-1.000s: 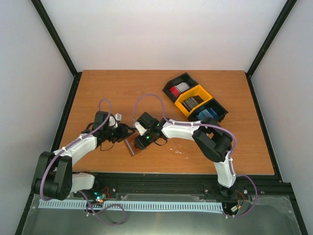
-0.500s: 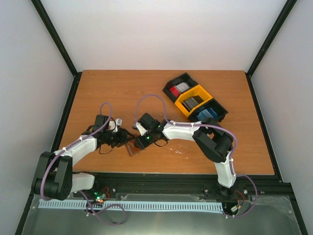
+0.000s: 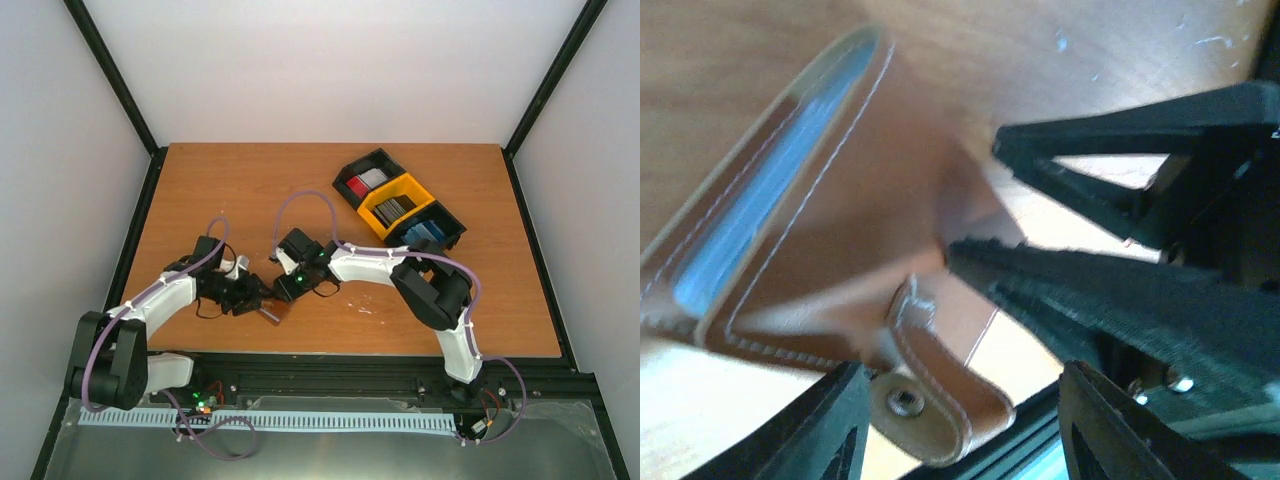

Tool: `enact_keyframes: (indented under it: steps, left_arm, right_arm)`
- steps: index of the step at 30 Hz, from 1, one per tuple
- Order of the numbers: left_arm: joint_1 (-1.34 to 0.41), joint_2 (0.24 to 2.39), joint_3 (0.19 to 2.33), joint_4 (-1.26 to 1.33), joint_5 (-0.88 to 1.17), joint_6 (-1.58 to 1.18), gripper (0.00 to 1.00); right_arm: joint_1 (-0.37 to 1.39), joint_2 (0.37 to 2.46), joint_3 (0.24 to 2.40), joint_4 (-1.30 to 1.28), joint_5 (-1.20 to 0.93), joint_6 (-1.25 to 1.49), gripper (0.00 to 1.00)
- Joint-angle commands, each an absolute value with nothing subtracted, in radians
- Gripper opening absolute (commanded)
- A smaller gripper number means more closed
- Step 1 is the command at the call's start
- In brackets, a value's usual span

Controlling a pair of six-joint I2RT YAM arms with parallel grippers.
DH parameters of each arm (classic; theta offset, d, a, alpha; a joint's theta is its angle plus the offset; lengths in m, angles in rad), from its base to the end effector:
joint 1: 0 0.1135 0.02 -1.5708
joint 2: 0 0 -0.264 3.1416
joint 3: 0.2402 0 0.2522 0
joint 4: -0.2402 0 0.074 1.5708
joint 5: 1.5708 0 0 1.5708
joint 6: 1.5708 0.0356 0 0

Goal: Put the credit cards into the card holder
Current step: Close the card holder at the center of the board, then turn over the card holder at the center of the board.

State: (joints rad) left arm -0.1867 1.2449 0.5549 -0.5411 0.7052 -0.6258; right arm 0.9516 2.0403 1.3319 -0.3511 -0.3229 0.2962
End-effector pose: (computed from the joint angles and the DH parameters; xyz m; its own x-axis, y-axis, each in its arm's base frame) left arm 0.1886 -0.0591 0.1586 -0.9580 -0.2729 0.0879 -0.2561 0.6765 -0.6905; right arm 0.2330 0.3463 0.1411 -0.7358 -0.5555 -0.3872 -0.6771 0.6128 0.4075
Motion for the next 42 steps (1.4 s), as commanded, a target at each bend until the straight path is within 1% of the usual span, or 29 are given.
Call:
enact_keyframes:
  steps: [1,5,10,12,16,19,21,28,34,38,42]
  left_arm:
    - [-0.184,1.246,0.600,-0.703,0.693,-0.625,0.55]
    - [-0.184,1.240,0.629,-0.735,0.649,-0.623,0.56]
    - [-0.184,1.231,0.619,-0.606,0.661,-0.619,0.53]
    - [-0.184,1.219,0.616,-0.578,0.634,-0.617,0.53]
    - [-0.184,1.212,0.570,-0.496,0.689,-0.628,0.54]
    - [-0.184,1.230,0.553,-0.468,0.715,-0.626,0.58]
    - [-0.184,1.231,0.542,-0.452,0.737,-0.625,0.58]
    - [-0.184,1.227,0.533,-0.493,0.785,-0.634,0.52]
    - [-0.184,1.265,0.501,-0.448,0.936,-0.652,0.44]
    - [-0.184,1.270,0.494,-0.468,0.981,-0.636,0.43]
    - [-0.184,1.277,0.469,-0.453,0.968,-0.669,0.44]
  right_arm:
    - [0.948,2.118,1.344,-0.438,-0.320,0.298,0.47]
    - [0.949,2.136,1.357,-0.458,-0.353,0.267,0.47]
    - [0.949,2.142,1.351,-0.474,-0.366,0.237,0.47]
    - [0.949,2.147,1.349,-0.478,-0.373,0.236,0.47]
    - [0.950,2.152,1.350,-0.484,-0.373,0.241,0.47]
    - [0.949,2.155,1.356,-0.489,-0.374,0.241,0.47]
    - [0.949,2.158,1.357,-0.490,-0.376,0.242,0.46]
    - [0.949,2.175,1.378,-0.511,-0.371,0.253,0.46]
    - [0.949,2.199,1.401,-0.536,-0.362,0.263,0.46]
    - [0.950,2.212,1.411,-0.552,-0.353,0.270,0.46]
    - [0.949,2.221,1.411,-0.552,-0.358,0.277,0.44]
